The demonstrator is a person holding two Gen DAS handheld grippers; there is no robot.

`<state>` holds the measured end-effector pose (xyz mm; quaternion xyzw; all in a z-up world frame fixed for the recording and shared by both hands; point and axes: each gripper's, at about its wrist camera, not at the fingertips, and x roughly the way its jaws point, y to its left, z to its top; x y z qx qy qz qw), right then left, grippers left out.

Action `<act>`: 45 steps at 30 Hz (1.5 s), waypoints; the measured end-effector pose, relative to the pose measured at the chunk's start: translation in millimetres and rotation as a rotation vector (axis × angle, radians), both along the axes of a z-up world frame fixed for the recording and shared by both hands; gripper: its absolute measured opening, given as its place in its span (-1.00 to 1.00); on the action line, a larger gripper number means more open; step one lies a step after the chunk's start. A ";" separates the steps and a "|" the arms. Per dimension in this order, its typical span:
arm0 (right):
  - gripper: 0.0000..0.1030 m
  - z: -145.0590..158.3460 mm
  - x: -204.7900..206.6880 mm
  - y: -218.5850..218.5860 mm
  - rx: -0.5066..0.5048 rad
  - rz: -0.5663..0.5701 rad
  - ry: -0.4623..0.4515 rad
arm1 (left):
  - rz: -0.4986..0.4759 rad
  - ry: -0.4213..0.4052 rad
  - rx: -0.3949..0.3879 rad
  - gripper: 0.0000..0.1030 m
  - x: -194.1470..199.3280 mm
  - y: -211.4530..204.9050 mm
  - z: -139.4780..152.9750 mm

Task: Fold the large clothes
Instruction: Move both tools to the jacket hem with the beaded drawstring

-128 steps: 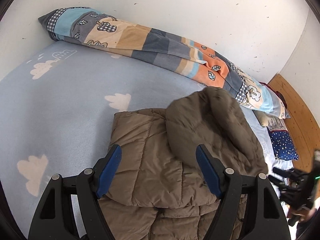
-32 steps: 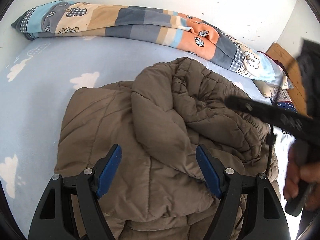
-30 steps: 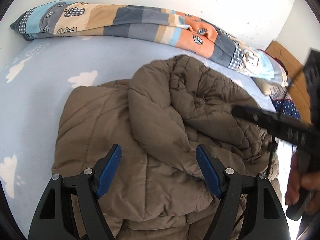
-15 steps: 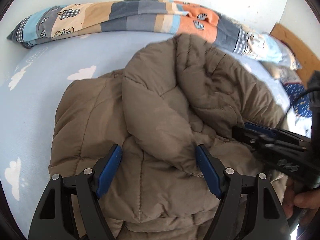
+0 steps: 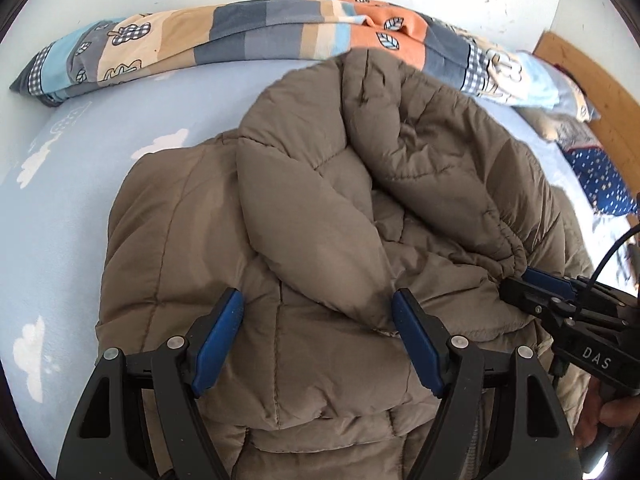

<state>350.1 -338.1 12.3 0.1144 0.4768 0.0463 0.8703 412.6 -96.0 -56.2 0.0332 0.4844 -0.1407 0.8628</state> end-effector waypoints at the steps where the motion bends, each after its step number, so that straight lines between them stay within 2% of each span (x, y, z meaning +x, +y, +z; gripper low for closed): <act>1: -0.22 -6.3 -1.5 -2.5 0.022 -0.016 0.002 | -0.001 -0.002 0.006 0.48 0.2 -0.8 -1.0; 5: -0.22 -11.4 -1.0 -1.5 0.014 -0.011 0.001 | 0.004 -0.039 0.004 0.48 -6.1 -2.2 4.2; 7: -0.22 -2.5 -2.8 -3.8 0.025 -0.017 0.015 | 0.012 -0.061 -0.004 0.48 -13.9 0.0 11.2; 9: -0.21 14.8 -13.1 -3.6 0.064 -0.023 -0.026 | 0.020 -0.095 -0.001 0.48 -22.8 3.5 19.7; 10: -0.20 24.0 -23.3 -2.2 0.087 -0.015 -0.049 | 0.023 -0.117 0.008 0.48 -28.8 5.2 24.4; 15: -0.06 51.6 -94.0 14.2 0.062 0.025 -0.115 | 0.014 -0.226 0.055 0.48 -66.0 13.4 47.0; 20: -0.05 60.8 -169.5 20.4 0.027 0.026 -0.159 | -0.030 -0.321 0.114 0.48 -115.6 15.8 63.9; 24: -0.04 63.3 -210.1 14.5 0.026 -0.004 -0.165 | -0.029 -0.319 0.122 0.48 -152.3 19.1 64.6; 28: -0.03 61.0 -242.1 4.7 0.034 -0.040 -0.161 | -0.024 -0.278 0.099 0.48 -192.6 24.1 56.8; 31: -0.03 64.6 -262.6 -1.5 0.039 -0.056 -0.180 | -0.030 -0.261 0.114 0.48 -215.6 28.6 47.1; 34: -0.03 78.3 -286.3 -8.8 0.045 -0.065 -0.232 | -0.049 -0.253 0.125 0.48 -238.1 38.6 42.0; 39: -0.03 110.6 -338.1 -36.7 0.066 -0.134 -0.331 | -0.039 -0.294 0.117 0.48 -267.9 62.5 51.9; 45: 0.09 157.8 -411.7 -88.6 0.012 -0.288 -0.446 | 0.055 -0.337 0.082 0.48 -284.5 107.2 72.7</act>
